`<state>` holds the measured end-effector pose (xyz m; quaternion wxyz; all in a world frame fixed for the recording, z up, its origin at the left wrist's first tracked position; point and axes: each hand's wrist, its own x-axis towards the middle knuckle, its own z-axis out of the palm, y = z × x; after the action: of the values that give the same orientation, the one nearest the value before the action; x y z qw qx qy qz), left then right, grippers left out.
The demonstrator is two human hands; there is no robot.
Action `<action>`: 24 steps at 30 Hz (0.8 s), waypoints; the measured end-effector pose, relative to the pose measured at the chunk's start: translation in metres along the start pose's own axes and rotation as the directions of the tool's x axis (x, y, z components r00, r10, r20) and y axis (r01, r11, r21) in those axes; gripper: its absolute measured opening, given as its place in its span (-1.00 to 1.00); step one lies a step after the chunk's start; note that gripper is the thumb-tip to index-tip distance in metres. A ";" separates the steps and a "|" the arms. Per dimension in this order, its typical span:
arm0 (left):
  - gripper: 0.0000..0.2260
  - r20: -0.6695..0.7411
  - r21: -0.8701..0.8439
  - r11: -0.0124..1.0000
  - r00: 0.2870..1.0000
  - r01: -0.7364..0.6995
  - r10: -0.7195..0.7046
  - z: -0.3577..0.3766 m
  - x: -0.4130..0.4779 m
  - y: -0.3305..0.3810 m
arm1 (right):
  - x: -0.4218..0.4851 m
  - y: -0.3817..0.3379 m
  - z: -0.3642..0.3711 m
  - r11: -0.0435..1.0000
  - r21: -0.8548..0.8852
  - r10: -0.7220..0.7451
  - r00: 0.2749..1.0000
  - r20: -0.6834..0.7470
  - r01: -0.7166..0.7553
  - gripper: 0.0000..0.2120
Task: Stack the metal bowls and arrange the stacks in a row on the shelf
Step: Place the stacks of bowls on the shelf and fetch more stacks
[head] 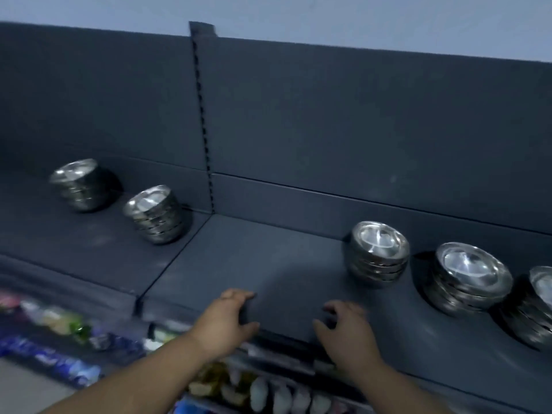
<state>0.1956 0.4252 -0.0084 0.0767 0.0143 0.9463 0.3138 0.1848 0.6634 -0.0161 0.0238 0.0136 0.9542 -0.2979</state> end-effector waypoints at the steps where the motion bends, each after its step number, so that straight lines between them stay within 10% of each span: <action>1: -0.41 -0.019 0.025 0.999 1.000 0.020 -0.020 -0.013 -0.019 -0.021 | -0.010 -0.020 0.012 0.999 0.001 -0.042 0.999 0.026 0.042 -0.65; 13: -0.43 -0.191 0.172 0.856 0.869 0.488 -0.457 -0.143 -0.272 -0.269 | -0.130 -0.258 0.187 0.900 -0.033 -0.353 0.769 0.533 0.435 -0.43; 24: -0.43 -0.233 0.069 0.765 0.756 0.640 -0.612 -0.188 -0.301 -0.375 | -0.113 -0.378 0.280 0.833 0.035 -0.468 0.669 0.578 0.552 -0.61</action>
<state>0.4721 -0.0095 -0.0420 0.0822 -0.3291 0.9190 0.2006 0.2926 0.1920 -0.0253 0.2213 -0.3446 0.8869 -0.2137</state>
